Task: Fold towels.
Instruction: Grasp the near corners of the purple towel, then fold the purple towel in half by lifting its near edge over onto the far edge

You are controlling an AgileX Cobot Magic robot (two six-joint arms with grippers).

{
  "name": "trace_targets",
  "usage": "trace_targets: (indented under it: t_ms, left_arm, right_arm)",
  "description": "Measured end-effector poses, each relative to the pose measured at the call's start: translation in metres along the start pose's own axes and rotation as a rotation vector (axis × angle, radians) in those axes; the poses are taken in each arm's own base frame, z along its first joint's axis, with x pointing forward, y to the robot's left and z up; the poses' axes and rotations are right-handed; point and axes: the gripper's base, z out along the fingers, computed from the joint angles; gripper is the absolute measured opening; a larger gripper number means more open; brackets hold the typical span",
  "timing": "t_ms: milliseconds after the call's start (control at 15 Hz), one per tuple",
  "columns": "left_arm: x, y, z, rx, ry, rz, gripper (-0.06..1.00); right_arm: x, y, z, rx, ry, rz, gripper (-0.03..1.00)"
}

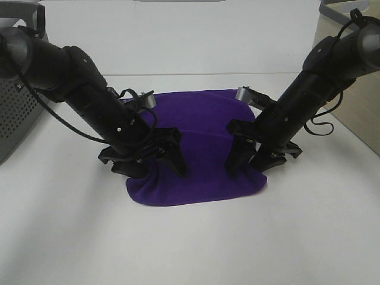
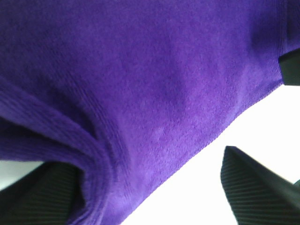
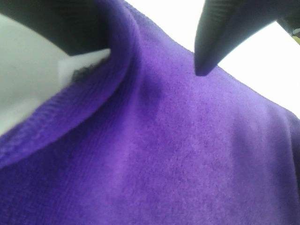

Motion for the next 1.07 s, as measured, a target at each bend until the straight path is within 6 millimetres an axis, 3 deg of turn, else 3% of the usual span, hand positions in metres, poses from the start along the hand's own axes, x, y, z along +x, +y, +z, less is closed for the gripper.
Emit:
trace_targets:
  t_ms: [133, 200, 267, 400, 600, 800, 933, 1000, 1067]
  left_arm:
    - [0.0, 0.0, 0.003, -0.003, -0.002, -0.016, 0.57]
    - [0.0, 0.002, 0.006, -0.008, 0.0, -0.023, 0.34]
    - [0.0, 0.003, 0.008, -0.011, 0.003, -0.026, 0.15]
    - [0.0, 0.004, 0.008, -0.013, 0.005, -0.025, 0.03]
    - [0.003, 0.002, 0.007, -0.027, 0.033, 0.019, 0.02]
    - [0.008, -0.002, -0.007, -0.089, 0.058, 0.125, 0.02]
    - [0.006, -0.01, -0.027, -0.108, 0.012, 0.162, 0.02]
    - [0.001, -0.014, -0.053, -0.108, -0.072, 0.147, 0.02]
    - [-0.004, -0.011, -0.064, -0.112, -0.123, 0.127, 0.02]
  right_arm:
    - [0.0, -0.002, 0.002, 0.002, 0.005, 0.003, 0.42]
    - [0.0, -0.003, 0.005, 0.006, 0.012, 0.005, 0.23]
    - [0.001, -0.003, 0.007, 0.007, 0.019, 0.006, 0.13]
    - [0.002, -0.003, 0.007, 0.003, 0.026, 0.007, 0.03]
    - [0.002, 0.002, 0.002, 0.003, 0.014, -0.006, 0.03]
    - [0.009, 0.009, -0.009, 0.022, 0.015, -0.04, 0.03]
    - [0.01, 0.023, -0.029, 0.017, -0.031, -0.067, 0.03]
    - [0.0, 0.04, -0.055, 0.009, -0.105, -0.117, 0.03]
    - [-0.009, 0.047, -0.066, 0.007, -0.148, -0.143, 0.03]
